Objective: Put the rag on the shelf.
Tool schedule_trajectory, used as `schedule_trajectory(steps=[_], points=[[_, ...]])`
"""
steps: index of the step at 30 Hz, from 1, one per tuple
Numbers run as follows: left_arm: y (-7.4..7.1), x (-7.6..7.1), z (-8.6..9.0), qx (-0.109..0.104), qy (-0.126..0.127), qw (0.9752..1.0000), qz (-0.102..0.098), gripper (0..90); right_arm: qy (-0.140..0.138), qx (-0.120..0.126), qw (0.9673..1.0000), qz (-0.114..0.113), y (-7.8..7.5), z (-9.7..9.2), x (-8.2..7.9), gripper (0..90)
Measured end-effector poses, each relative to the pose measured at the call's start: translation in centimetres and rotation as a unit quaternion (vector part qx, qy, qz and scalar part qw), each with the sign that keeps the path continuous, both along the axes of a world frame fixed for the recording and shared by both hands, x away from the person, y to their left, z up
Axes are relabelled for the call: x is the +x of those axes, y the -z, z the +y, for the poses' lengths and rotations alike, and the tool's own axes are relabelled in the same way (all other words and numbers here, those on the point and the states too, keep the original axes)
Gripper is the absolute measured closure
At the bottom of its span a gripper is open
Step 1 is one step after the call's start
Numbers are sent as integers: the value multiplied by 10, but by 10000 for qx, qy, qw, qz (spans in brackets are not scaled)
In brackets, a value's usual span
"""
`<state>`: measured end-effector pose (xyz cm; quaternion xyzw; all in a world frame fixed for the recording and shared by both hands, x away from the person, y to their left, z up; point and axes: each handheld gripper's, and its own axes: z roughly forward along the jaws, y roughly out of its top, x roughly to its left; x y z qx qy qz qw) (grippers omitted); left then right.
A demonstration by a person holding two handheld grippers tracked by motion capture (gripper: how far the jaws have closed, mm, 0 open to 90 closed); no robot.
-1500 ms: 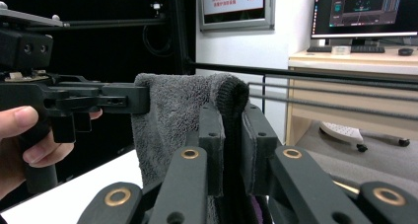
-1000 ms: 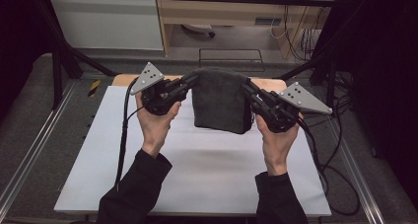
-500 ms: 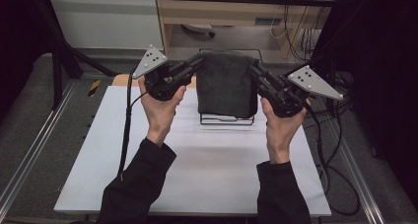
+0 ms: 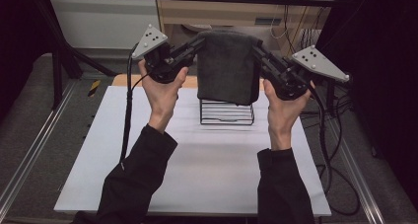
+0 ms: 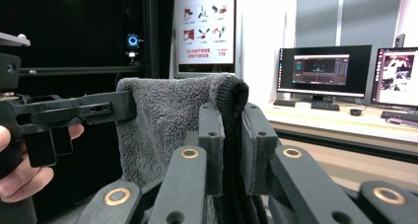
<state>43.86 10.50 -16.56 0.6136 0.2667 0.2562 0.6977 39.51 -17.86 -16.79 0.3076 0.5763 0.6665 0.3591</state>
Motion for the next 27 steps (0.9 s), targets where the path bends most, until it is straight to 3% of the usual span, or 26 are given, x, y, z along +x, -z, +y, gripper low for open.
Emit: schedule_trajectory(steps=[10,25,27], points=[[-21,14,-9,106,-78,9999,-112,813,166,9,9998,-112,-21,-7,20,817],[-42,40,-16,-118,-162,9998,-58,813,172,40,9997,-144,-45,-12,51,818],[-45,42,-16,-35,-202,9997,-90,813,181,32,9997,-149,-48,-12,55,818]])
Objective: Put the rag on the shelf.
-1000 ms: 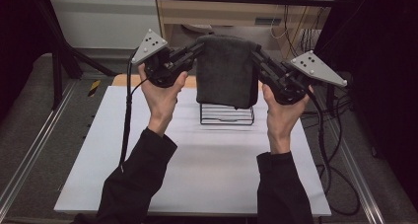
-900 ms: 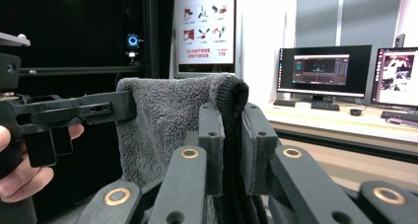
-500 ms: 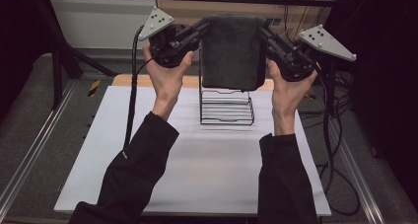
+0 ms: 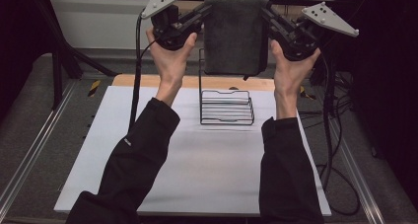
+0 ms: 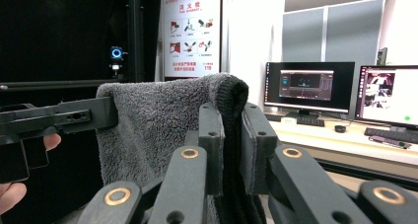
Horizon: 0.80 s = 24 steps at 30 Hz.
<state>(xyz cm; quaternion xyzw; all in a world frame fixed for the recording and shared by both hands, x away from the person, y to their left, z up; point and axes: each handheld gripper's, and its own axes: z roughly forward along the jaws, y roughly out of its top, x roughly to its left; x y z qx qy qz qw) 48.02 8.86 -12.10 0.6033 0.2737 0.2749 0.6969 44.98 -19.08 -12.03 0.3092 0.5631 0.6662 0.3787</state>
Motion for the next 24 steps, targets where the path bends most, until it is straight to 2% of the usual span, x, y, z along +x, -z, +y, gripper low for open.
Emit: schedule_trajectory(steps=[13,24], points=[[-15,13,-2,-82,-63,9999,-57,813,9,18,10000,-62,-17,-1,18,818],[-11,32,-3,-27,-192,9998,-3,813,-29,-14,10000,1,-17,0,38,818]])
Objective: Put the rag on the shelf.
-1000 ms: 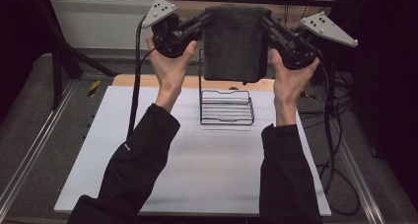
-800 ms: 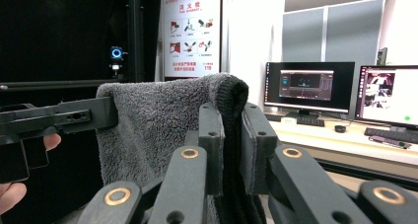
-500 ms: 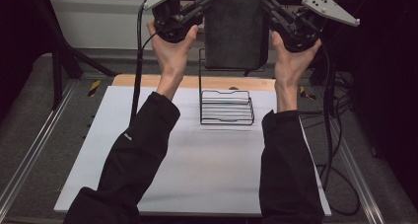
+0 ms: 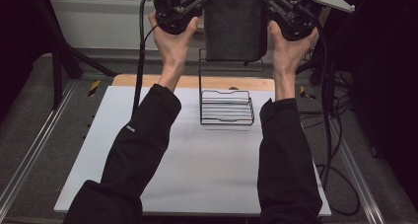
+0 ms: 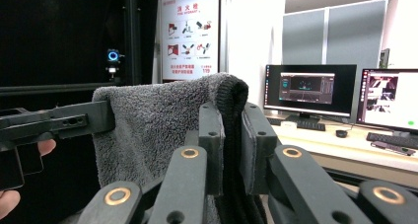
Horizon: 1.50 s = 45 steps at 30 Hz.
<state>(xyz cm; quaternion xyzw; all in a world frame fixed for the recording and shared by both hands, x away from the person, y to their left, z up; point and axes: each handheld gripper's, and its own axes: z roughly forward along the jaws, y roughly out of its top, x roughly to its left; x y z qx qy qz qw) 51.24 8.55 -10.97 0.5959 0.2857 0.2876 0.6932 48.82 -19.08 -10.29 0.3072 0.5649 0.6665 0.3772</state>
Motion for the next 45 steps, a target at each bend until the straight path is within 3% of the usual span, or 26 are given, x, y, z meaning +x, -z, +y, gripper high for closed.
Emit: schedule_trajectory(steps=[21,36,39,45], points=[[32,20,-2,425,-53,9986,310,812,131,-322,9984,448,31,0,21,818],[66,7,-3,637,158,9969,432,812,47,-353,9969,701,66,-7,9,818],[73,3,-3,771,134,9961,396,812,39,-355,9967,735,74,-9,5,818],[81,-1,-4,796,226,9954,492,812,2,-329,9961,813,89,-10,1,818]])
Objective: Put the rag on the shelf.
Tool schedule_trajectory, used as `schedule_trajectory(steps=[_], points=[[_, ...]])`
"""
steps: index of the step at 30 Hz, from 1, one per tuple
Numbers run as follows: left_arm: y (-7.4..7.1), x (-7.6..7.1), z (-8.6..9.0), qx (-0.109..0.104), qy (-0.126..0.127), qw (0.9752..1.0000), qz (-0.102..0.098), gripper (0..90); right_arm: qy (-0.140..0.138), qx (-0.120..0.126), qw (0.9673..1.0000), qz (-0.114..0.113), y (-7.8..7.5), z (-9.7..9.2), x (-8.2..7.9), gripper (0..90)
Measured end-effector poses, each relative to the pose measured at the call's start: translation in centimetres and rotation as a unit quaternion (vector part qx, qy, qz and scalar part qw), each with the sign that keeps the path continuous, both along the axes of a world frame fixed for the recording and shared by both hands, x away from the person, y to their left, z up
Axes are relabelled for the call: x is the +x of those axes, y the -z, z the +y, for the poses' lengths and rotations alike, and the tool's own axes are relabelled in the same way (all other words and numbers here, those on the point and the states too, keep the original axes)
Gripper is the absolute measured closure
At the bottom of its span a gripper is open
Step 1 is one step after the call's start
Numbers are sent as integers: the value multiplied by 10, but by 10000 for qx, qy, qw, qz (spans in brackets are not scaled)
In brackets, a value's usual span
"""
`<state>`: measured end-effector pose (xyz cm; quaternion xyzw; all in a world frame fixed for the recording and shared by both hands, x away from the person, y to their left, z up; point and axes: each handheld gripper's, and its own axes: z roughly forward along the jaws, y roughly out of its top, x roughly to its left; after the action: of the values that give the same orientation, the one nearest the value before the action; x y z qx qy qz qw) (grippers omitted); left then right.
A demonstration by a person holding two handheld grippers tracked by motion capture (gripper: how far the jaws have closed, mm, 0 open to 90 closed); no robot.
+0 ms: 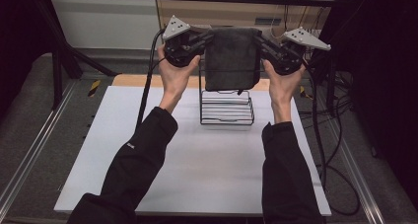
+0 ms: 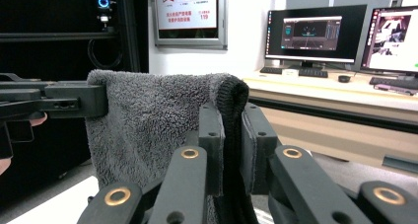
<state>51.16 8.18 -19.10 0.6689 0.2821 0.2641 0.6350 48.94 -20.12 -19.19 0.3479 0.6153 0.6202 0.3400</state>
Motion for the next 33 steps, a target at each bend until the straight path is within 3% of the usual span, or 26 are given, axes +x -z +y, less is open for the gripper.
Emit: schedule_trajectory(steps=[8,25,33], points=[[10,-7,1,169,128,9998,-1,812,-61,-32,9999,89,15,-3,-7,818],[18,-15,1,432,291,9986,89,812,-112,-194,9996,183,26,-8,-14,817],[27,-25,1,405,409,9983,115,811,-207,-259,9992,202,35,-12,-21,815]])
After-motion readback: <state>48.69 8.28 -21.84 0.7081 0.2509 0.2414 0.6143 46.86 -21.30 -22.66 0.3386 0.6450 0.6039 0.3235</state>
